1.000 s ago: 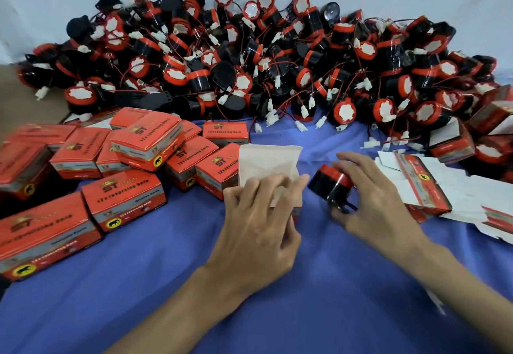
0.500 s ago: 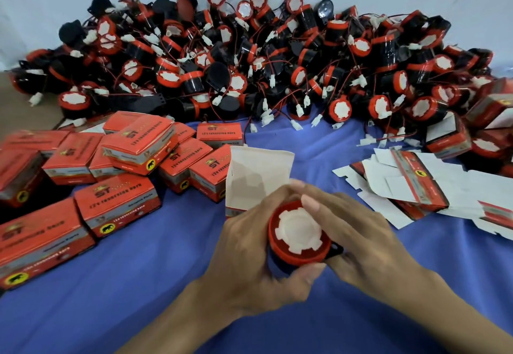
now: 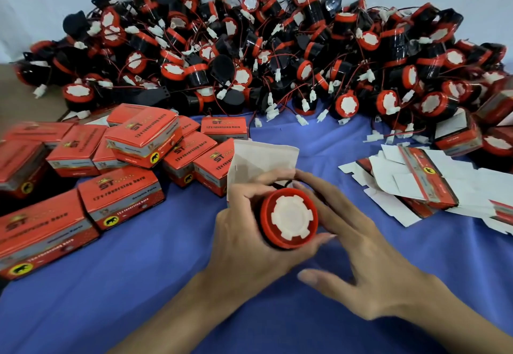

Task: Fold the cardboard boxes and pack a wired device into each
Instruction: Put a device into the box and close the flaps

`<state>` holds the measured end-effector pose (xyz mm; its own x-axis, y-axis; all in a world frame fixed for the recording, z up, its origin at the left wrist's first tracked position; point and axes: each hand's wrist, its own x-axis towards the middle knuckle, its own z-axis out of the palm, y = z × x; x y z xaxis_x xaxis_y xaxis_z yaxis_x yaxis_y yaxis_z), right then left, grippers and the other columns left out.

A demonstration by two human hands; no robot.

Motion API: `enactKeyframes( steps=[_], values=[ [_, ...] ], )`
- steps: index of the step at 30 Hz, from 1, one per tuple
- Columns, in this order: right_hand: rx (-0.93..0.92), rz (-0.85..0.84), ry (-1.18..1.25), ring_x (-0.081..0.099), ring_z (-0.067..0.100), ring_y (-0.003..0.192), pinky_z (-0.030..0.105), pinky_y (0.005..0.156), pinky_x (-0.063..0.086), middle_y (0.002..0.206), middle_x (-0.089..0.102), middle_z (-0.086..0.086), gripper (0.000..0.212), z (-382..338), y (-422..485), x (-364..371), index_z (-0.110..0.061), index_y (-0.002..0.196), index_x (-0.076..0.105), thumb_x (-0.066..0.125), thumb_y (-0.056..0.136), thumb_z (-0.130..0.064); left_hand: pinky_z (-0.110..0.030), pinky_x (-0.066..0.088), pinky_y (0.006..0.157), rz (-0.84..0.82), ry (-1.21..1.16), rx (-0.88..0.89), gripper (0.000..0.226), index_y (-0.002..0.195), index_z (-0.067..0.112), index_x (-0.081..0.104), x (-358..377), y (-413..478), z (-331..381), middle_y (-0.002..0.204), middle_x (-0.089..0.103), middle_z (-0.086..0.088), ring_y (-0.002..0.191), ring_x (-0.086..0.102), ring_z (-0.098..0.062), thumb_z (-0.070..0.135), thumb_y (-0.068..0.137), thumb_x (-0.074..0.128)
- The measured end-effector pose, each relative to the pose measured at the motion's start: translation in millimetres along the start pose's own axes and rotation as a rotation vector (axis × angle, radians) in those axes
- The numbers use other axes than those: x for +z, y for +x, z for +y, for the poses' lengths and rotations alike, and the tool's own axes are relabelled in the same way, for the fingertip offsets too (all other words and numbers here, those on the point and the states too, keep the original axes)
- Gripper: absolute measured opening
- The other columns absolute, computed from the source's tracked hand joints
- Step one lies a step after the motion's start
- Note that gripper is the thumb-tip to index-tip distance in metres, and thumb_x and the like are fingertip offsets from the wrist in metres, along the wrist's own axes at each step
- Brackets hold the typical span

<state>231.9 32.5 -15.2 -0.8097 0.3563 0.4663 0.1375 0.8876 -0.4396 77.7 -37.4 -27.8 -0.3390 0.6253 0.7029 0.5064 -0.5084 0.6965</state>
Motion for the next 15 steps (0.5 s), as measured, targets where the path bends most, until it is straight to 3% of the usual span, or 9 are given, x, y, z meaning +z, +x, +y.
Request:
enactKeyframes(
  steps=[2,4,7,9,12,15],
  values=[
    [0.020,0.008,0.093,0.031,0.019,0.142,0.027,0.107,0.039,0.156,0.027,0.003,0.087,-5,1,1,-0.006,0.149,0.024,0.054,0.087,-0.057,-0.033,0.057,0.077,-0.007,0.046,-0.001,0.072,0.108,0.029,0.039,0,1,-3,0.124,0.060,0.015,0.109,0.063,-0.005,0.047,0.057,0.086],
    [0.070,0.041,0.136,0.040,0.014,0.136,0.020,0.097,0.046,0.152,0.035,-0.003,0.093,-10,1,3,-0.009,0.151,0.021,0.058,0.083,-0.060,-0.030,0.055,0.073,-0.043,0.088,0.023,0.072,0.106,0.036,0.033,-1,2,-4,0.127,0.053,0.020,0.108,0.060,0.002,0.051,0.057,0.084],
    [0.135,0.151,0.040,0.044,-0.002,0.126,0.003,0.095,0.035,0.140,0.046,-0.008,0.096,-13,4,10,-0.012,0.149,0.027,0.067,0.074,-0.056,-0.017,0.048,0.082,-0.146,0.050,0.171,0.067,0.110,0.025,0.036,2,2,-11,0.122,0.044,0.002,0.113,0.050,0.004,0.040,0.064,0.082],
    [0.146,0.210,0.018,0.040,-0.005,0.128,0.002,0.098,0.031,0.141,0.045,-0.004,0.092,-14,6,12,-0.010,0.146,0.030,0.068,0.072,-0.051,-0.017,0.042,0.093,-0.217,0.015,0.236,0.067,0.119,0.019,0.036,3,1,-16,0.123,0.038,-0.002,0.120,0.044,-0.001,0.027,0.069,0.079],
    [0.118,0.303,-0.024,0.033,-0.003,0.134,0.008,0.103,0.030,0.145,0.038,0.008,0.082,-11,7,10,-0.007,0.140,0.036,0.065,0.074,-0.046,-0.025,0.037,0.105,-0.324,0.000,0.250,0.084,0.134,0.013,0.029,1,0,-15,0.137,0.029,-0.005,0.136,0.034,-0.018,0.013,0.064,0.075],
    [0.135,0.391,0.033,0.040,-0.001,0.127,0.011,0.099,0.036,0.133,0.042,-0.002,0.072,-8,8,6,-0.013,0.134,0.044,0.064,0.074,-0.047,-0.040,0.035,0.111,-0.374,-0.025,0.220,0.083,0.142,0.008,0.022,-3,-1,-11,0.148,0.024,-0.019,0.143,0.025,-0.034,0.016,0.071,0.065]
  ],
)
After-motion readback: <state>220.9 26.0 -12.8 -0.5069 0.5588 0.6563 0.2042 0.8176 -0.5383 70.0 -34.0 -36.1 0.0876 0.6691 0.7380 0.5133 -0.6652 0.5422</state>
